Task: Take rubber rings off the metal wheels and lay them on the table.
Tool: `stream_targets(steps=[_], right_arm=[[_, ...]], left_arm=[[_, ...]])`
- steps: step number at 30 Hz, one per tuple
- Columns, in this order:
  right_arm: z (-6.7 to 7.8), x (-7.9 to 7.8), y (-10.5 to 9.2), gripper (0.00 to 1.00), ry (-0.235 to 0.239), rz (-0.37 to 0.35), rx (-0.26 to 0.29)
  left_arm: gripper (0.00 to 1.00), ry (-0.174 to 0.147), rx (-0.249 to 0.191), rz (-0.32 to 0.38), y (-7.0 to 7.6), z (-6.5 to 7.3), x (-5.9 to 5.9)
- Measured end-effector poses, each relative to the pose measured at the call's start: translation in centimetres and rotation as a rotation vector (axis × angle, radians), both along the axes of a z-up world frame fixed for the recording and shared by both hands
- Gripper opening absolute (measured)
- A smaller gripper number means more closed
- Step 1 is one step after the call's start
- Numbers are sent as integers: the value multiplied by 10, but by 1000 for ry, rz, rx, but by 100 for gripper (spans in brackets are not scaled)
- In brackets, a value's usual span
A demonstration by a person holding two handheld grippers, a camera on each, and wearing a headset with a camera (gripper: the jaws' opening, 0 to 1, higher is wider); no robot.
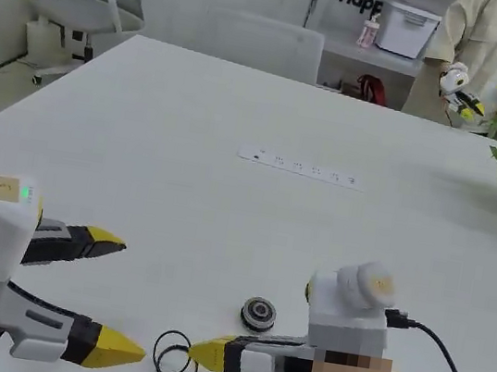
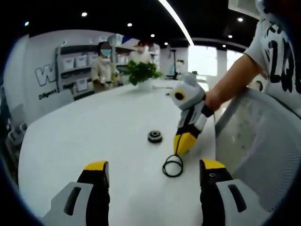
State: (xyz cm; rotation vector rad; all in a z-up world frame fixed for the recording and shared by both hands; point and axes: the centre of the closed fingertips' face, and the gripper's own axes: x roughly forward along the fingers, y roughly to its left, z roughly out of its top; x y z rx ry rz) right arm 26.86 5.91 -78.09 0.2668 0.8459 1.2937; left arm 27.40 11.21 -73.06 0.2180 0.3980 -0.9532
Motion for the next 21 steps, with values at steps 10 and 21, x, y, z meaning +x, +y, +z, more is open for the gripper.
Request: stream_targets(steps=[10, 21], right_arm=[[-12, 0, -5, 0, -26, 11, -66], [-16, 6, -7, 4, -121, 20, -112]], left_arm=[[80, 10, 12, -1, 1, -5, 0], [80, 21, 17, -3, 0, -7, 1]])
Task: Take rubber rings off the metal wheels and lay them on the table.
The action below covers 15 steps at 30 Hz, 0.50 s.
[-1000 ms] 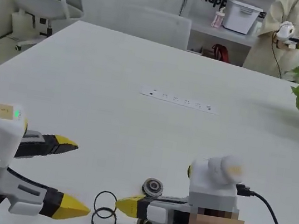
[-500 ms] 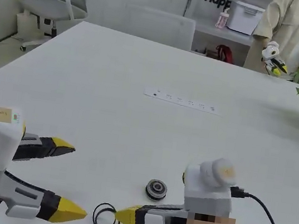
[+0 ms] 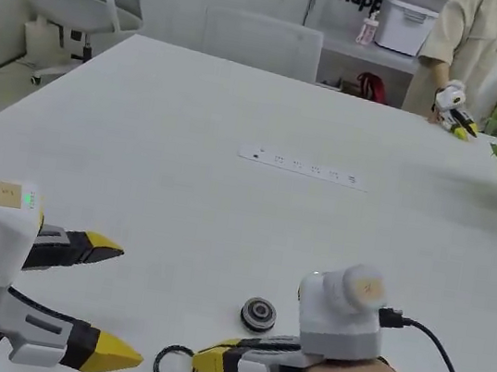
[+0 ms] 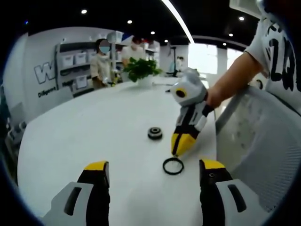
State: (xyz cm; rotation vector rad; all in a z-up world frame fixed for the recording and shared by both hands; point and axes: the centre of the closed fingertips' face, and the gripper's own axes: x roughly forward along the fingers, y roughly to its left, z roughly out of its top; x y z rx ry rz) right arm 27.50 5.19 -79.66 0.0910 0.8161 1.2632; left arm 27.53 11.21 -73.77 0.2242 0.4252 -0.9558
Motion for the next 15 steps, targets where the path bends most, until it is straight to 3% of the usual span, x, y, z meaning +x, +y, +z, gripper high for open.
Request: stream_targets(steps=[7, 15], right_arm=[[4, 3, -1, 9, -43, 2, 4], [20, 15, -9, 11, -92, -23, 33]], left_arm=[[79, 4, 4, -4, -2, -1, 1], [78, 1, -2, -15, -9, 5, 7]])
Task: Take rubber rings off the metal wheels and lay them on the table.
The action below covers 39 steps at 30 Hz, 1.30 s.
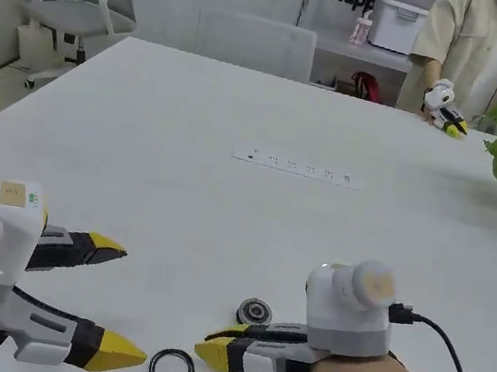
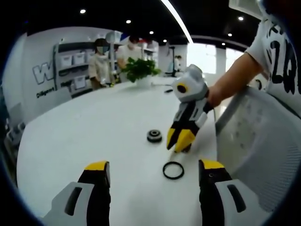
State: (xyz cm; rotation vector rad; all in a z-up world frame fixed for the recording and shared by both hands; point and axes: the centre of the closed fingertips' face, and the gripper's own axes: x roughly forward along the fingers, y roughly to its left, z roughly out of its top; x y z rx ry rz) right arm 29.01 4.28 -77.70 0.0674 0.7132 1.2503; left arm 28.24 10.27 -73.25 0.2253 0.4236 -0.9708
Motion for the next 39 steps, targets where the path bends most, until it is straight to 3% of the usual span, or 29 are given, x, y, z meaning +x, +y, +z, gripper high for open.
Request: stream_targets(steps=[16, 28, 39], right_arm=[[13, 33, -42, 16, -138, -71, -26], [-1, 57, -71, 19, -204, -118, -97], [-13, 60, -68, 21, -226, -102, -128]], left_arm=[[73, -7, -14, -24, -20, 9, 22], [69, 6, -11, -54, -41, 5, 41], [67, 33, -4, -70, -59, -8, 55]])
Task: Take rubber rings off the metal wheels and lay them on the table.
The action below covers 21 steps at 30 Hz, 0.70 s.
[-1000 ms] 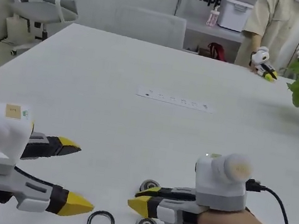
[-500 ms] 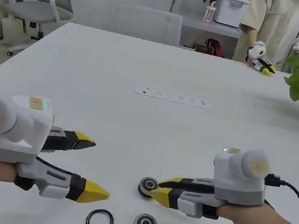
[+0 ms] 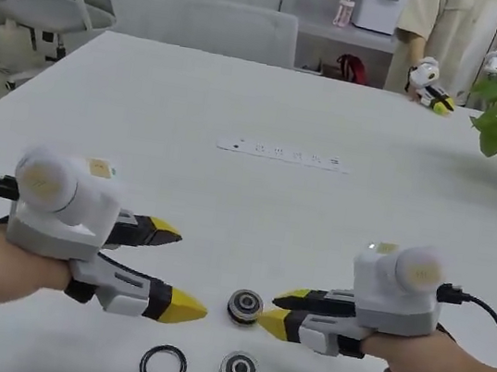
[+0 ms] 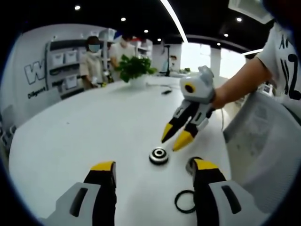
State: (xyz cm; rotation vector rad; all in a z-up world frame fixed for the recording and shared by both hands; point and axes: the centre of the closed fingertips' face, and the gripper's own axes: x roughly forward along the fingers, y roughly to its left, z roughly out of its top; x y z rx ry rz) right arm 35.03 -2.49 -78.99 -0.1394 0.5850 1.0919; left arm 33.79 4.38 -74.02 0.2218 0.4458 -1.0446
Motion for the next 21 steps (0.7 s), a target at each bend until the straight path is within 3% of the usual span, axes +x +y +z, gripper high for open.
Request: stream_targets(steps=[13, 21], right_arm=[[-10, 3, 3, 24, -18, 9, -26], [-14, 3, 4, 23, -26, 18, -35]], left_arm=[[62, 48, 12, -16, -14, -21, 11], [57, 73, 14, -35, -29, -29, 11]])
